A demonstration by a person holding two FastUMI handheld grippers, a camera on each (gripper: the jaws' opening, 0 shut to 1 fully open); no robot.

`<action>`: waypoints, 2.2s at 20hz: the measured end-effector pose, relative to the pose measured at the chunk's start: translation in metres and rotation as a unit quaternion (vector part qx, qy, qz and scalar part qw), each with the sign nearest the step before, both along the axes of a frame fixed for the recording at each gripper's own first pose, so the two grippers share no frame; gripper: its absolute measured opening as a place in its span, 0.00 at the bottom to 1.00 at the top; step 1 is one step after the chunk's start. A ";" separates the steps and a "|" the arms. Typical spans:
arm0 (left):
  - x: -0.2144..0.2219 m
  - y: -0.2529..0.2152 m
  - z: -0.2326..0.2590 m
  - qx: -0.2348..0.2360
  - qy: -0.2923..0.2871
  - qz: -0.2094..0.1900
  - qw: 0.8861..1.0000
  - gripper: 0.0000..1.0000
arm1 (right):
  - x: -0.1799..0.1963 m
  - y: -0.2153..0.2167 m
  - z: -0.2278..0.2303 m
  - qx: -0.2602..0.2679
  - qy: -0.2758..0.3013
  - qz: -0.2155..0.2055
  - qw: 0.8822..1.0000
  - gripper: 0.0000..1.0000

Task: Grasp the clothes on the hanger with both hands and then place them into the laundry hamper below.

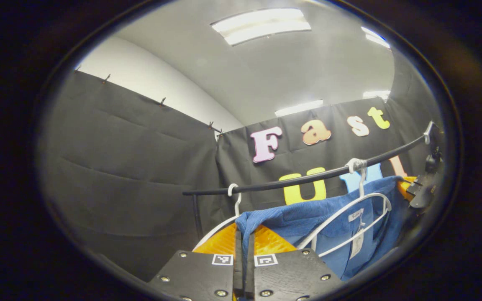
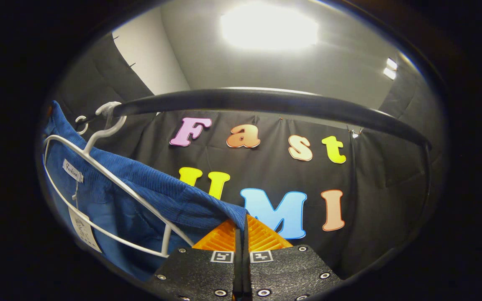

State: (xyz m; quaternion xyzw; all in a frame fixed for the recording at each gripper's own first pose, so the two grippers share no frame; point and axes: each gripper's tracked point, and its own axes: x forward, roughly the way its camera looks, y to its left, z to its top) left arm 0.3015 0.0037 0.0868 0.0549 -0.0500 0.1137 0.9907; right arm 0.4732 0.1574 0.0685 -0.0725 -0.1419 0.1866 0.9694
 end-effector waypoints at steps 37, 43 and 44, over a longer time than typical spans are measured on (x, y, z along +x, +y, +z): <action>-0.113 -0.007 -0.113 -0.082 0.099 -0.050 0.990 0.03 | -0.156 -0.013 -0.111 0.013 0.175 0.065 0.982 0.00; -0.148 -0.027 -0.080 -0.091 0.070 -0.109 0.987 0.04 | -0.221 -0.024 -0.062 0.053 0.165 0.061 0.983 0.00; -0.151 -0.031 -0.076 -0.096 0.066 -0.119 0.986 0.04 | -0.230 -0.025 -0.054 0.058 0.163 0.060 0.983 0.00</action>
